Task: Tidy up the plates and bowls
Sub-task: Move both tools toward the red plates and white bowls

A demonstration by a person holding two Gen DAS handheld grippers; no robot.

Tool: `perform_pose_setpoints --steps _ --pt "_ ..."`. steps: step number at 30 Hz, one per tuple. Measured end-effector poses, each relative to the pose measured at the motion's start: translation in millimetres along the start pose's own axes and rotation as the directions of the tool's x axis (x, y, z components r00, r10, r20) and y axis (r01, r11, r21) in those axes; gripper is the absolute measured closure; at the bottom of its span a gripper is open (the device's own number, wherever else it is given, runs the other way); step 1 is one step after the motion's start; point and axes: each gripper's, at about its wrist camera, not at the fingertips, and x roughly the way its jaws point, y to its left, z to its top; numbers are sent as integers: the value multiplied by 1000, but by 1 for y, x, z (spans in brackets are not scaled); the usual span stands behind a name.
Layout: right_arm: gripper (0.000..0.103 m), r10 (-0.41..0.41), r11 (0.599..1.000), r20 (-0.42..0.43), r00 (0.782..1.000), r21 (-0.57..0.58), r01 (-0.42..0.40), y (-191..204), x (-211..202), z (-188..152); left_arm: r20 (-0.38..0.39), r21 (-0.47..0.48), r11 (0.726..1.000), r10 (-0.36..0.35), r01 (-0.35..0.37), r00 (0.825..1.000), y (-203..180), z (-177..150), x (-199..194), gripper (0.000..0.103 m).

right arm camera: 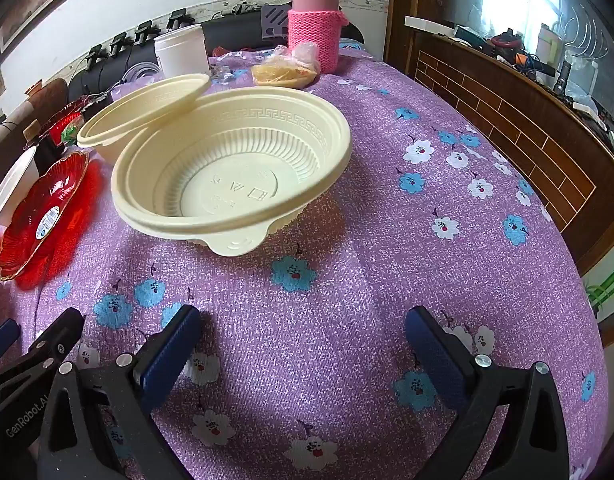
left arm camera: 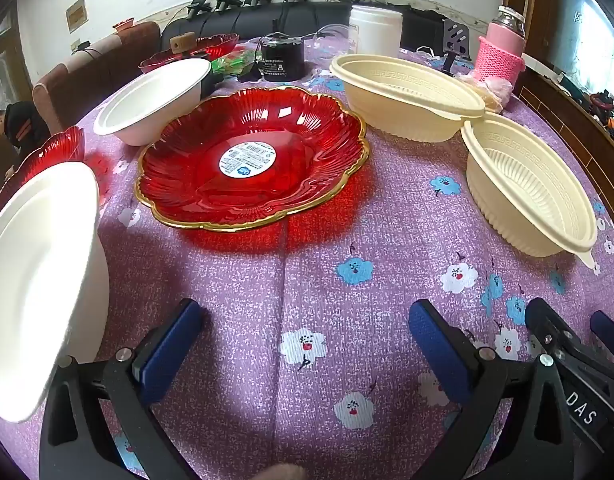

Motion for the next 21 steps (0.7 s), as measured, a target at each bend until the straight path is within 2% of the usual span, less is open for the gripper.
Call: perform_pose_setpoints --steps 14,21 --pt "1 0 1000 -1 1000 0 0 1 -1 0 -6 2 1000 0 0 1000 0 -1 -1 0" --pt "1 6 1000 -1 1000 -8 -6 1 -1 0 -44 86 995 -52 56 998 3 -27 -19 0"
